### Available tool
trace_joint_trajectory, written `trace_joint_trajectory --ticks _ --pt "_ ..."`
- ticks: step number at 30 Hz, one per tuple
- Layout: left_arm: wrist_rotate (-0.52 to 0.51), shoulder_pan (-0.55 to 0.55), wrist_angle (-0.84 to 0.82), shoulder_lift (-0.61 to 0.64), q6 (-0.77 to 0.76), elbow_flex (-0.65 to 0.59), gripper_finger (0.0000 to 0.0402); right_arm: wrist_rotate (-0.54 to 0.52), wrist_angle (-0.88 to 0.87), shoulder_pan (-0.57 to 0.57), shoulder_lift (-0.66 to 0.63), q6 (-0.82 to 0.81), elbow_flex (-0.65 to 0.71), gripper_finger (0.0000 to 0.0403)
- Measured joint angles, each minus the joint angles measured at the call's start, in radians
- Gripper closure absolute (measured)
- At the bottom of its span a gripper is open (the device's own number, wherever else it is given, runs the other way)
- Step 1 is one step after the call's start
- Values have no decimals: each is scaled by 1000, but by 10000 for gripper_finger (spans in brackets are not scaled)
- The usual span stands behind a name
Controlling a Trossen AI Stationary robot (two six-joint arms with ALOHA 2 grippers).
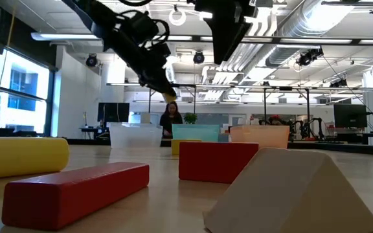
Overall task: Sort & place blocks by color
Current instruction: Put the yellow block into the green transparent bin
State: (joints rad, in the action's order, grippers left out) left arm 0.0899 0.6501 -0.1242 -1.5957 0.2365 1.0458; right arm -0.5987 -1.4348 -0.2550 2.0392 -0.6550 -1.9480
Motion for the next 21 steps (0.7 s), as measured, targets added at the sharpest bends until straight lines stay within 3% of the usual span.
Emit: trace_joint_trajectory --ticks 11,21 --pt "-1 18 245 -156 -49 1 285 -44 77 0 0 1 0 221" --pt "5 31 250 -175 -132 1 244 105 147 -1 5 -9 0 221"
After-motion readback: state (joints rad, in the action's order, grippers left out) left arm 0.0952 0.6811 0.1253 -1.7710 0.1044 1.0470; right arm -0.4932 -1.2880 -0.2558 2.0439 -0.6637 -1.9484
